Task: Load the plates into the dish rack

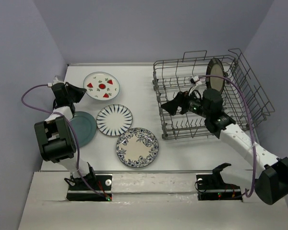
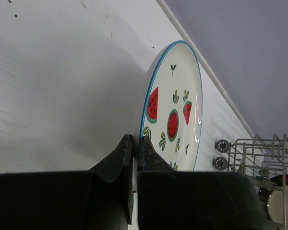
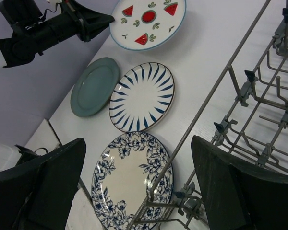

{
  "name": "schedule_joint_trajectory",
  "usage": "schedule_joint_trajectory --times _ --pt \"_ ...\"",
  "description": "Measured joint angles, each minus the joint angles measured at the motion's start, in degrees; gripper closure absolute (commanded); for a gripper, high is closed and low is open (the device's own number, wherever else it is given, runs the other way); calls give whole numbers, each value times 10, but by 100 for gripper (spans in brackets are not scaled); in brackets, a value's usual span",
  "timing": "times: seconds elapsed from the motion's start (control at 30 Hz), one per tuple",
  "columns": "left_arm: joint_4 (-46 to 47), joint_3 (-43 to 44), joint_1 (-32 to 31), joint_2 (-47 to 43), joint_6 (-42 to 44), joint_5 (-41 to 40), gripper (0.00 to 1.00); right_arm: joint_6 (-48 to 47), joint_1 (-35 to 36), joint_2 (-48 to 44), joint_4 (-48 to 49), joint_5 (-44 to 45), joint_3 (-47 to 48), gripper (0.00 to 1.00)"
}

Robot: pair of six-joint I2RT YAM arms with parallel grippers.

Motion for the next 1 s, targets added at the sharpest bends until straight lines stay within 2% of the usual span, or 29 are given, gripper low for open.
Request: schedule_joint_trajectory --times 0.27,0.7,1.0 --pt "11 -5 -7 -59 -38 27 94 10 7 100 12 -25 80 4" --pt "27 -5 -69 -153 -105 106 94 23 14 283 15 -37 269 2" --pt "39 -5 -133 -207 -131 151 94 21 15 323 11 -29 296 1"
